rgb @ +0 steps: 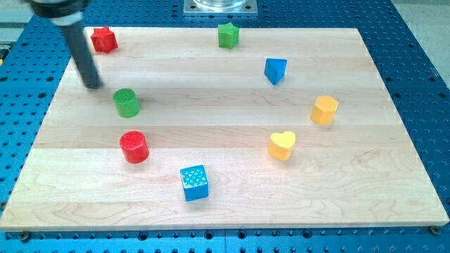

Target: Place the red star at the top of the green circle

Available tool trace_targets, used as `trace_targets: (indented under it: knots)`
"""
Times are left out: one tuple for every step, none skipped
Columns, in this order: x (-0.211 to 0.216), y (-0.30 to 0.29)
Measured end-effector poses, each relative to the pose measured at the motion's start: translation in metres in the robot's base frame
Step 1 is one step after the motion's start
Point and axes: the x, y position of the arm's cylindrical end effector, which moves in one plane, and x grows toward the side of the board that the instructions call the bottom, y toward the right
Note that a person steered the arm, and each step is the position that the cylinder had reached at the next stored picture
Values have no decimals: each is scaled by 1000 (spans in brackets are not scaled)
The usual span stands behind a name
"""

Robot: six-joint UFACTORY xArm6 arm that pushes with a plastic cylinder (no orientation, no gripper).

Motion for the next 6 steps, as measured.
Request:
trace_targets:
  knots:
    - [-29, -23]
    - [-100, -3]
    - [-144, 22]
    - [-119, 82]
    - [-95, 129]
    - [-149, 66]
